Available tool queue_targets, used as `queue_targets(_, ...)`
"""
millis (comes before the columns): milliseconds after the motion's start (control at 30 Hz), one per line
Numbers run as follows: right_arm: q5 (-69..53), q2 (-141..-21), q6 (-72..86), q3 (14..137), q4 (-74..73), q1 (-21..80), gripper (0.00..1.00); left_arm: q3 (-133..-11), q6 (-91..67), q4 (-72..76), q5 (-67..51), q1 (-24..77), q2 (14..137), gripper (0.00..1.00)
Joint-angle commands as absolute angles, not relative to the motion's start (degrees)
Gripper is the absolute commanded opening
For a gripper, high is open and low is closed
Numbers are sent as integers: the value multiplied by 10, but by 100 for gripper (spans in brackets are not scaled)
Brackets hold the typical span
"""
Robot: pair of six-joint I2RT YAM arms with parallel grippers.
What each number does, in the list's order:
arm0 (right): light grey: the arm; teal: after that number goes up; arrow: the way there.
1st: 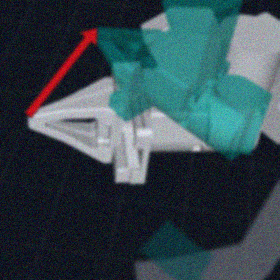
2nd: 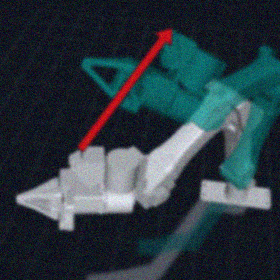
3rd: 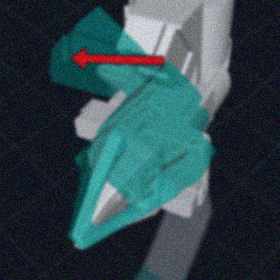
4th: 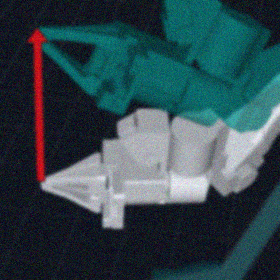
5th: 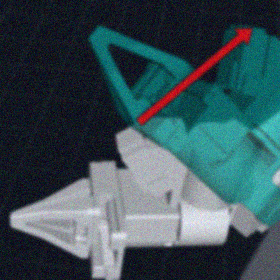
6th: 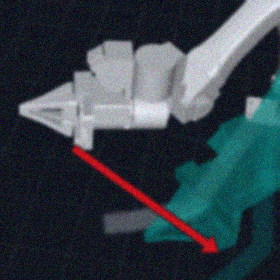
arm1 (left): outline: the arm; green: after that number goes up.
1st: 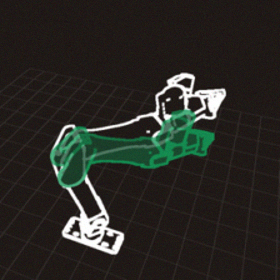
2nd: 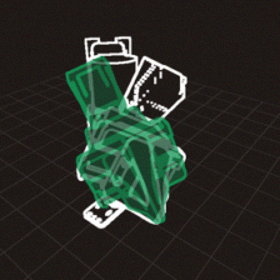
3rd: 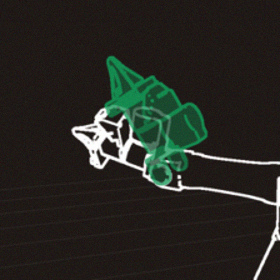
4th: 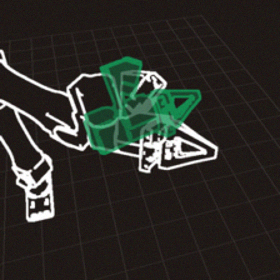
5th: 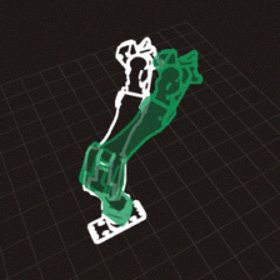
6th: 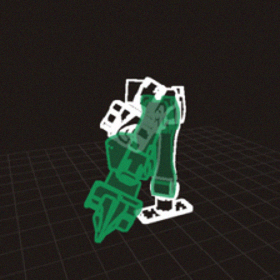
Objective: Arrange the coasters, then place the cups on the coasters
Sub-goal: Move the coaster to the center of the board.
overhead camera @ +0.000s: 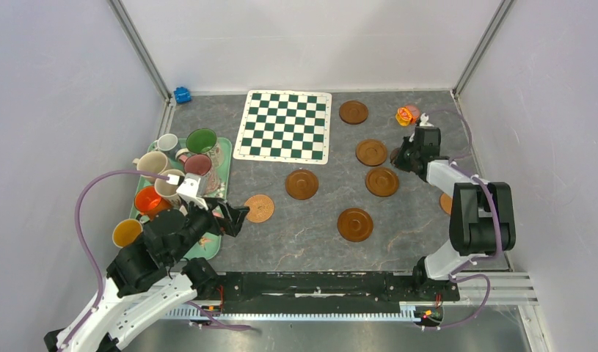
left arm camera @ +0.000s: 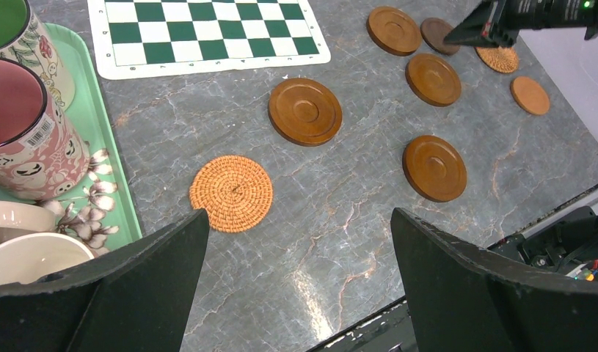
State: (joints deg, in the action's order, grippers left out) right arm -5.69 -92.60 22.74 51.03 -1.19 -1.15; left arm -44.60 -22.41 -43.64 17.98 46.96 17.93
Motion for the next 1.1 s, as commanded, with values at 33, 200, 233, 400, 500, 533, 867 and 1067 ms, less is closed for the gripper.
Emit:
queue_targets(33,-76,-871,231,459,-29,19,0,-447,-212,-421,186,471,174,100)
queue_targets(200,-80,-887,227,452,-28,32,0,-447,-213,-420,189,471,169,100)
queue_targets(233,-76,-891,226,453,-31,34,0,-446,-213,-420,189,471,169,100)
queue_targets(400,-39,-890,216,433,-34,35,0,-447,-214,-421,190,471,167,100)
queue_targets(500,-16,-892,211,419,-43,35,0,-446,-214,-421,193,471,164,100)
queue_targets(533,-9,-891,211,415,-45,35,0,-446,-214,-421,194,471,163,100)
queue_targets(867,125,-851,214,378,-80,29,0,-446,-214,-421,193,471,164,100)
queue_targets(1067,134,-846,203,374,-90,13,0,-446,-214,-421,192,471,164,100)
